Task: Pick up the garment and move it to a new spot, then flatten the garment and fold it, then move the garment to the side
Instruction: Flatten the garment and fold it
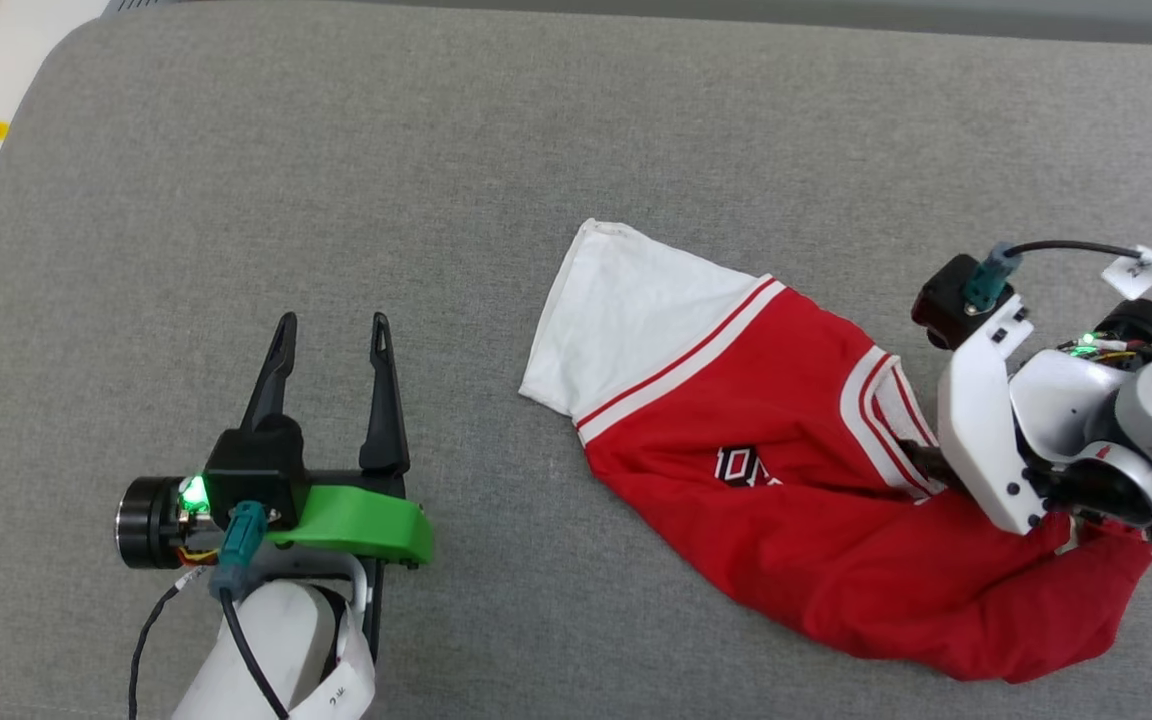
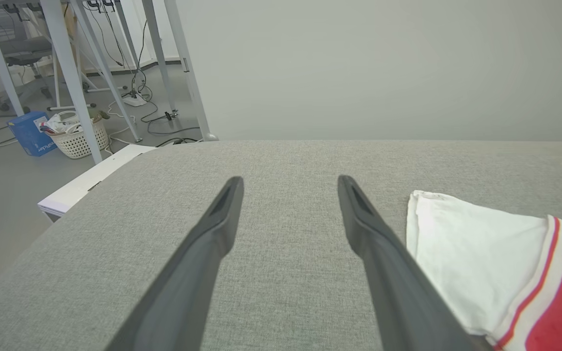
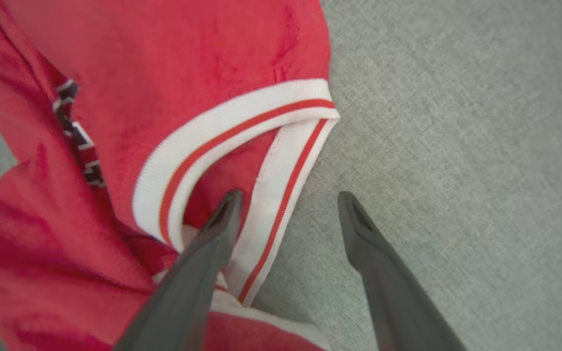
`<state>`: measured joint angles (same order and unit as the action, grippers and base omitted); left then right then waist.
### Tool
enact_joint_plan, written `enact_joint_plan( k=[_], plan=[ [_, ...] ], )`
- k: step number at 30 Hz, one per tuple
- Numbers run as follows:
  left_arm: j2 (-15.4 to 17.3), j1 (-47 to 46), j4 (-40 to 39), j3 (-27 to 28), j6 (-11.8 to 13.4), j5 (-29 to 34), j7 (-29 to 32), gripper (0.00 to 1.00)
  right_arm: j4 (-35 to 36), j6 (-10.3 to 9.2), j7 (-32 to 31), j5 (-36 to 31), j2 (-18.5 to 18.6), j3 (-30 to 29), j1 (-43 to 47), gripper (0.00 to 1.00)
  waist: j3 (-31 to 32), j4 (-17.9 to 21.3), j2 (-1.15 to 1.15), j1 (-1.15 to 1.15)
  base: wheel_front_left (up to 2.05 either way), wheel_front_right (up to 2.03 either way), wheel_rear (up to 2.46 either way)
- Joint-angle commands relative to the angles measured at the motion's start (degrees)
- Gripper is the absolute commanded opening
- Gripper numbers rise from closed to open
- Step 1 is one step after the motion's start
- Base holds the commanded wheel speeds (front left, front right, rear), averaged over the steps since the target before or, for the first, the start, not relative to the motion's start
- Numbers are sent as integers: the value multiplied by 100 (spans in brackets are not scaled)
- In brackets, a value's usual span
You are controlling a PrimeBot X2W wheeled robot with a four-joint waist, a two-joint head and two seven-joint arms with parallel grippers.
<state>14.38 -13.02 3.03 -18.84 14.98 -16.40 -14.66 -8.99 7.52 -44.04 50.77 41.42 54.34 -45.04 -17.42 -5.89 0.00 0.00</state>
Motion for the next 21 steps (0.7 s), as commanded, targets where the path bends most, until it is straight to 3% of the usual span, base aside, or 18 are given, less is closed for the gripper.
enact_joint_plan(
  k=[1, 8, 9, 10, 11, 16, 21],
  plan=[
    [-72, -136, 16, 55, -66, 84, -33, 100, -181, -3, 65, 19, -89, 175, -106, 100, -267, -178, 0, 0, 0, 0, 0],
    [-314, -198, 138, 291, -285, 296, -33, 100, -567, -3, 218, 231, -147, 1120, -91, 100, -323, -207, 0, 0, 0, 0, 0],
    [-333, -181, 158, 344, -313, 319, -33, 100, -580, -3, 391, 260, -163, 1163, -143, 81, -292, -174, 0, 0, 0, 0, 0],
    [-346, -166, 173, 387, -334, 337, -33, 100, -574, -3, 576, 248, -173, 1184, -208, 31, -263, -147, 0, 0, 0, 0, 0],
    [-360, -142, 194, 440, -358, 361, -34, 100, -570, -3, 842, 217, -190, 1194, -295, 0, -206, -103, 0, 0, 0, 0, 0],
    [-421, 29, 258, 597, -462, 472, -34, 100, -483, -3, 1980, 122, -168, 1171, -626, 0, 140, 82, 0, 0, 0, 0, 0],
    [-454, 309, 303, 723, -552, 526, -34, 100, -57, -3, 2843, -72, 142, 1063, -824, 0, 514, 240, 0, 0, 0, 0, 0]
  ],
)
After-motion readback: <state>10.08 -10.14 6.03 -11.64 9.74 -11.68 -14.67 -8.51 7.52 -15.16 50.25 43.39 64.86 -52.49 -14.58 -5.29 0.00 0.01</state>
